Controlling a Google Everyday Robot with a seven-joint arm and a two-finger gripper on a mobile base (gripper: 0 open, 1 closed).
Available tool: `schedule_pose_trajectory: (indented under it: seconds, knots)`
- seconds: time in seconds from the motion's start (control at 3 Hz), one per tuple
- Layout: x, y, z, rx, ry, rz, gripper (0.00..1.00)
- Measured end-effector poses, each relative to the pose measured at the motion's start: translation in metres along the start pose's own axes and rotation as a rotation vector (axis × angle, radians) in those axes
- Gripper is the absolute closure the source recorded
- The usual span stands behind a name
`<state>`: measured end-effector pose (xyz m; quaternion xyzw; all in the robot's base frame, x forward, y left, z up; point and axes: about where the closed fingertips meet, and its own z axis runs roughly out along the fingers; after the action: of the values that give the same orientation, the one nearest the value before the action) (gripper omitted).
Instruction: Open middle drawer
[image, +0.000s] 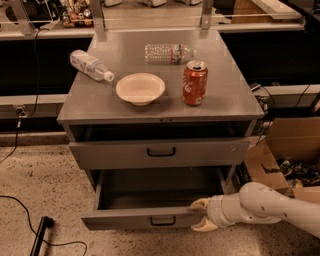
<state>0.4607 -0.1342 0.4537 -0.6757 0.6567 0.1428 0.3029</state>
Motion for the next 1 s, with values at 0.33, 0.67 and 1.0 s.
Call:
schedule_pose_trajectory:
  seconds: [0.33, 0.67, 1.0]
  knots:
    - [-0.019, 0.053, -0.027, -0.009, -0.068, 0.008, 0.27]
    - [-0.011, 0.058, -0.035, 0.011, -0.066, 0.03, 0.04]
    - [-0.019, 0.052, -0.044, 0.021, -0.092, 0.045, 0.0]
